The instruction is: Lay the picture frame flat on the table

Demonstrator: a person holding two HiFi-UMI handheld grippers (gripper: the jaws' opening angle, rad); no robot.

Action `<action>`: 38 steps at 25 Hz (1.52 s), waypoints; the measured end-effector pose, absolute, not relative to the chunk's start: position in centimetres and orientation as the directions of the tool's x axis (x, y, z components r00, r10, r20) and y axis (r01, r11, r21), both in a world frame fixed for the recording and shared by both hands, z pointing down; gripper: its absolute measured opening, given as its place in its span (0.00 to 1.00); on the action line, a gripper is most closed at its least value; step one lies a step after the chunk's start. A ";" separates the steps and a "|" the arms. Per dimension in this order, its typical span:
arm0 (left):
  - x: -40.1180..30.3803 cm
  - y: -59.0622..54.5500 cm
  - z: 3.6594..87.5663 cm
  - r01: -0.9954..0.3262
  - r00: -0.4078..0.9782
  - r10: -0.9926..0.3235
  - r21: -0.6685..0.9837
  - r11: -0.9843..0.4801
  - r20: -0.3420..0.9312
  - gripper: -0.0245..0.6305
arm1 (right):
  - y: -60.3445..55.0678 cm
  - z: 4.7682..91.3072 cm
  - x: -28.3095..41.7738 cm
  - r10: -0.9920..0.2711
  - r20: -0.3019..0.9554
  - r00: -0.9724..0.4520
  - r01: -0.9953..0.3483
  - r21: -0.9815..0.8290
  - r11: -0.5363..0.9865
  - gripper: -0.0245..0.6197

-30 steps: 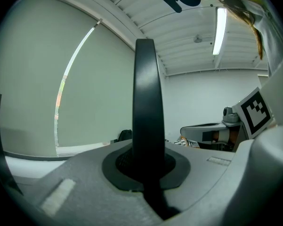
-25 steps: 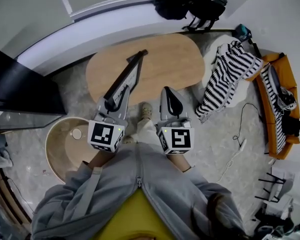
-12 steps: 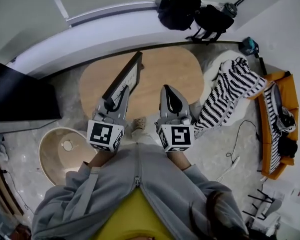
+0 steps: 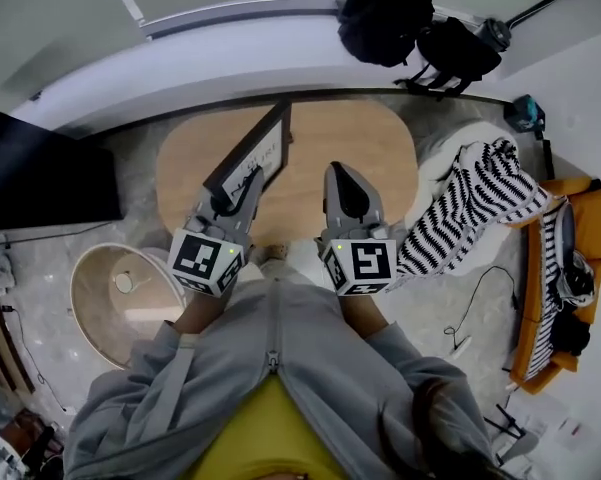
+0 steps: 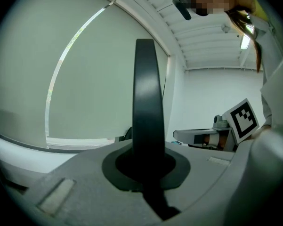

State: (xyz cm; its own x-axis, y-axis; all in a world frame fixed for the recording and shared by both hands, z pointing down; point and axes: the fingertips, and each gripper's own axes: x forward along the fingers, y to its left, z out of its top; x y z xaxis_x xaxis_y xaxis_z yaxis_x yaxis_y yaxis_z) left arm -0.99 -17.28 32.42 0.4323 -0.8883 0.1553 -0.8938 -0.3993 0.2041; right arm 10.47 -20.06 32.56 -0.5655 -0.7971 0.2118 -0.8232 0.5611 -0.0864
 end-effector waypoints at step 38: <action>-1.7 -19.2 51.1 -0.441 0.897 -0.411 0.384 -0.811 0.163 0.05 | -21.2 52.3 3.2 -0.449 0.316 -0.836 -0.545 -0.379 0.748 0.24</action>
